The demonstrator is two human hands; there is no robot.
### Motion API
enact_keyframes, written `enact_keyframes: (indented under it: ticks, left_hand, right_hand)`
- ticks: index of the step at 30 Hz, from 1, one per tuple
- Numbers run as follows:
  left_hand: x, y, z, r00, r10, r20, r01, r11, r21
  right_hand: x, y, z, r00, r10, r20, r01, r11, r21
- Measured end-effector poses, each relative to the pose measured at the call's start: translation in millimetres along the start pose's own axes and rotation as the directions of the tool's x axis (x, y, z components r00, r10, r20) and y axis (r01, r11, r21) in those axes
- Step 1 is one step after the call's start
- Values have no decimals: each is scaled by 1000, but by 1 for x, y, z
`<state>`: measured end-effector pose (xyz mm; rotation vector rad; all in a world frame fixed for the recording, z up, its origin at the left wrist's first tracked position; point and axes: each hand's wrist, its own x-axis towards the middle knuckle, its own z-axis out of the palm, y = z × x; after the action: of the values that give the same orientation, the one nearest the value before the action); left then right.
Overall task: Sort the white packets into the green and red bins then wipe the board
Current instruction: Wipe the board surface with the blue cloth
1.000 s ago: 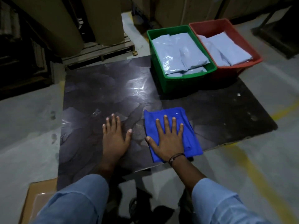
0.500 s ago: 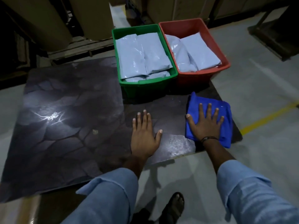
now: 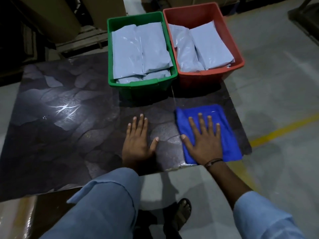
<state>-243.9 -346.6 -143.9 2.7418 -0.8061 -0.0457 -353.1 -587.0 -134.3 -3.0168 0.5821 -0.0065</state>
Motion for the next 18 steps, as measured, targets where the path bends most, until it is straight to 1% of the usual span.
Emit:
enact_keyframes:
  ticks: [3,5,6,8,10,12,13,15,18]
  left_hand:
    - [-1,0,1,1000,0,-11,0,1000,4]
    - [0,-1,2,1000,-6,-10,6,1000,7]
    - [0,-1,2,1000,-7,-6,7,1000,11]
    - [1,-1,3,1000,-6,4,6,1000,6]
    - [2,-2,3,1000,-7,7,7,1000,-2]
    - [0,-1,2,1000,-7,-3,7,1000,-4]
    - [0,-1,1,1000,-7,-12,7,1000,-9]
    - [0,0,0,1000,-9,-20,9,1000,-17]
    - [0,1,0,1000,-13,-17,13,1000,-11]
  right_hand:
    - [38,42,-6,979,196,61,-197,980,1]
    - [63,45,-9,963,254,90,-257,966,13]
    - [70,41,-9,961,258,98,-260,965,12]
    - [66,21,-8,974,205,100,-207,978,12]
    - [39,-1,-5,995,74,64,-75,997,10]
    - [1,-12,-4,997,-62,38,62,998,19]
    - [-14,-9,-3,994,-103,29,102,994,24]
    - [-29,10,-2,995,-100,17,100,995,19]
    - [-15,36,-6,1000,21,23,-21,1000,1]
